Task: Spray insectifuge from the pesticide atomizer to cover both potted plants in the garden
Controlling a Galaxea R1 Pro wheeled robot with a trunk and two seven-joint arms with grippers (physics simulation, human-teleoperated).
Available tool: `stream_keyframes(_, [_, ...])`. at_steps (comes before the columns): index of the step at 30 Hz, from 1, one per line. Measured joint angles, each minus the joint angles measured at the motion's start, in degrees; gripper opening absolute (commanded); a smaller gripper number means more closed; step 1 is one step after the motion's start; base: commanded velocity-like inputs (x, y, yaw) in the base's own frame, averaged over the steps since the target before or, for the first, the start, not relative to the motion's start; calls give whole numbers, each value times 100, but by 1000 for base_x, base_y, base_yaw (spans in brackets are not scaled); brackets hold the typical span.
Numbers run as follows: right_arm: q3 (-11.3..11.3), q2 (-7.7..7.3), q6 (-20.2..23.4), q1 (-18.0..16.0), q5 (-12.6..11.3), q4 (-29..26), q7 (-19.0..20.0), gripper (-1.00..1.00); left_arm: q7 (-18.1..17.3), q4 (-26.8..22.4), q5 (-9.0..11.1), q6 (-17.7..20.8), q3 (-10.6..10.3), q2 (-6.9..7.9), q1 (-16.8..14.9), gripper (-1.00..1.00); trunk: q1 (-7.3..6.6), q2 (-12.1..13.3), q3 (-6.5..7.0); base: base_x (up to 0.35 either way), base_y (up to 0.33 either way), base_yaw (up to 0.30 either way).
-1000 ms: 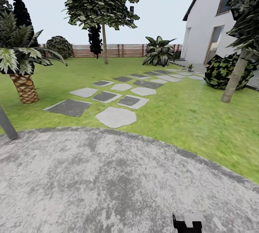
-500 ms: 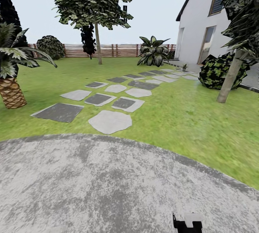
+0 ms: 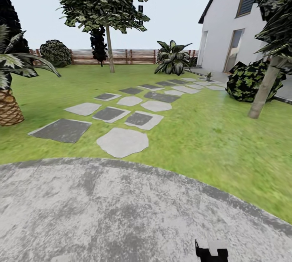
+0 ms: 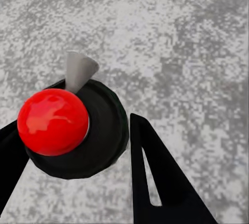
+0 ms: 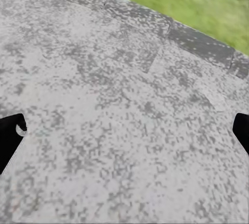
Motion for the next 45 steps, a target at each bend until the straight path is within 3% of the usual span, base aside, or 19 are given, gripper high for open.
stream_keyframes(45, [0,-28,9,0,18,-8,26,100,-6,0,-5,0,0,0,0,-100,0,0,0,340,0,0])
